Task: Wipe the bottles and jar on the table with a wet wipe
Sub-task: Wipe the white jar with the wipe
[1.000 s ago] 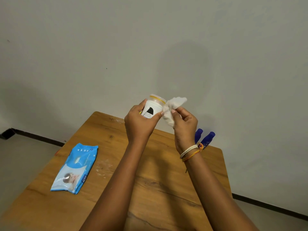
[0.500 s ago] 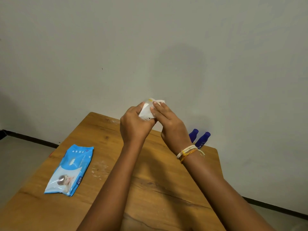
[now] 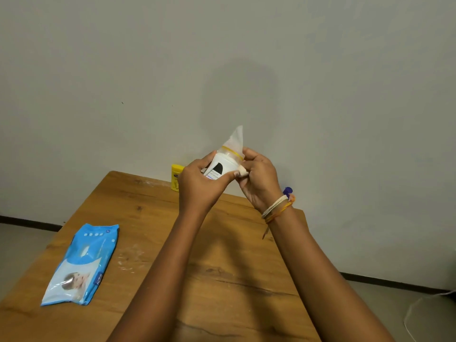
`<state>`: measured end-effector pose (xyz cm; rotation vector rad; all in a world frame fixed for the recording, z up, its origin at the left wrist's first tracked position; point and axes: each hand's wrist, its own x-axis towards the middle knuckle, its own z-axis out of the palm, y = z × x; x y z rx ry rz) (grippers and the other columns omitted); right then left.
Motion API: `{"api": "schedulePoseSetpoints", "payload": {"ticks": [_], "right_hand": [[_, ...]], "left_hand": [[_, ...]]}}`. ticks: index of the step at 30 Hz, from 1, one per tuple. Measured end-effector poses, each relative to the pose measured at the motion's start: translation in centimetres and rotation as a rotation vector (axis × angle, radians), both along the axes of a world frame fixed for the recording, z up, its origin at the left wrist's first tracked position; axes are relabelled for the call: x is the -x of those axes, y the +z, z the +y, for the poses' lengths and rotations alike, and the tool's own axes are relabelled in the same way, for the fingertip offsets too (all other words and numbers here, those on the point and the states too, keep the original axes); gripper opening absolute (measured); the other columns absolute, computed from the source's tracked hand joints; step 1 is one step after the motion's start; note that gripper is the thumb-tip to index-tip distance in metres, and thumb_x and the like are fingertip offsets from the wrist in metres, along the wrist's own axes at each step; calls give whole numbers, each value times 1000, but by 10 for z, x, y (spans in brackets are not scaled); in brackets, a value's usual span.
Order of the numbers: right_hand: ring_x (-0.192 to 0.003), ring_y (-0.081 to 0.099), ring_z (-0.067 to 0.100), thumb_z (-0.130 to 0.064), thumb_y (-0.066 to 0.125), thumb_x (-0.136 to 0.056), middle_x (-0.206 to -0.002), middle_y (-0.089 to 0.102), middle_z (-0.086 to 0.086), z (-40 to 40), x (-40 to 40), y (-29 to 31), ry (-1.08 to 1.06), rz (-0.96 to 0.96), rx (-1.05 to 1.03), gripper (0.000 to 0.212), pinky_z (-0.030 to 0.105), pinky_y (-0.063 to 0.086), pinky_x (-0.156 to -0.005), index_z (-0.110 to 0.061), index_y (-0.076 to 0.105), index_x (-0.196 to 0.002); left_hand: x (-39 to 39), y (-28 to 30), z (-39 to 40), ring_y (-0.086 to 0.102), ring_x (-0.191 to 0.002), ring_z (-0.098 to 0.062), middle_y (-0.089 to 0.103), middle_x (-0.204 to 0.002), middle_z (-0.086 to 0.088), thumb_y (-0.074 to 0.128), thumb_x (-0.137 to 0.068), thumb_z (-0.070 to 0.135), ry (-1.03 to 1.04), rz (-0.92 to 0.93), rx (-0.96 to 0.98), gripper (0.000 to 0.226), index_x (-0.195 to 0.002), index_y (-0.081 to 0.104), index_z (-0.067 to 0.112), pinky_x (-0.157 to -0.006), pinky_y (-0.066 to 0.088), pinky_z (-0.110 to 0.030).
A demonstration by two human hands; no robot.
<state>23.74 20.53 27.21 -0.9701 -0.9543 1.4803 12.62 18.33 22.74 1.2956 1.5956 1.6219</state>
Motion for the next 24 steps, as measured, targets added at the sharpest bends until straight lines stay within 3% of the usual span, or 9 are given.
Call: {"api": "schedulePoseSetpoints", "payload": {"ticks": [3,6,10,13,16,20,22,24], "right_hand": [[-95,63,27,18,27,-87,-110,65,17,-6,-5,-10,-85,-60,13,47,25,56,-68,3,58,-120],[-92,66,24,18,29,-87,-105,67,12,-14,-18,-14,-165,-110,18,47,23,56,-62,-3,61,-113],[-104,64,33,17,32,-87,-116,65,19,-20,-34,-12,-227,-178,56,46,37,56,-80,4,59,-122],[-100,65,29,13,38,-88,-114,67,14,-26,-44,-6,-361,-342,-1,43,30,56,-72,-2,64,-119],[-96,65,19,6,42,-89,-103,70,-3,-27,-53,4,-493,-529,-255,40,28,55,-77,-17,70,-107],[-99,62,4,7,38,-93,-107,68,-3,-17,-52,12,-308,-622,-335,39,18,52,-86,-10,68,-112],[-89,62,-6,8,37,-93,-97,69,-15,-14,-55,13,-187,-619,-345,44,10,51,-76,-18,71,-104],[-84,62,-6,8,36,-92,-91,68,-20,-13,-58,15,-105,-651,-358,48,8,49,-69,-25,71,-100]], "left_hand": [[-7,-4,-1,63,-79,1,69,-97,7,86,-58,45,-20,50,11,69,-120,66,22,-58,49,-8],[-16,-9,0,65,-83,-10,67,-96,3,86,-60,45,-38,146,-15,70,-123,64,24,-68,57,-29],[-21,-9,2,62,-81,-10,64,-91,5,82,-62,52,-36,288,-38,71,-126,62,25,-64,52,-23],[-26,-10,2,63,-80,-10,65,-91,5,81,-63,55,-69,276,-6,69,-122,63,24,-62,55,-26],[-31,-12,1,65,-81,-9,69,-93,6,83,-64,47,-172,133,33,59,-115,65,25,-62,56,-23],[-34,-7,-1,69,-75,-15,73,-95,-2,77,-76,37,-408,-99,109,48,-115,56,18,-58,55,-26],[-29,-2,-4,69,-69,-20,72,-99,-14,71,-80,37,-576,-355,171,48,-116,52,11,-50,52,-28],[-21,0,-7,65,-68,-23,69,-101,-18,67,-79,41,-746,-694,247,56,-120,50,7,-48,50,-28]]}}
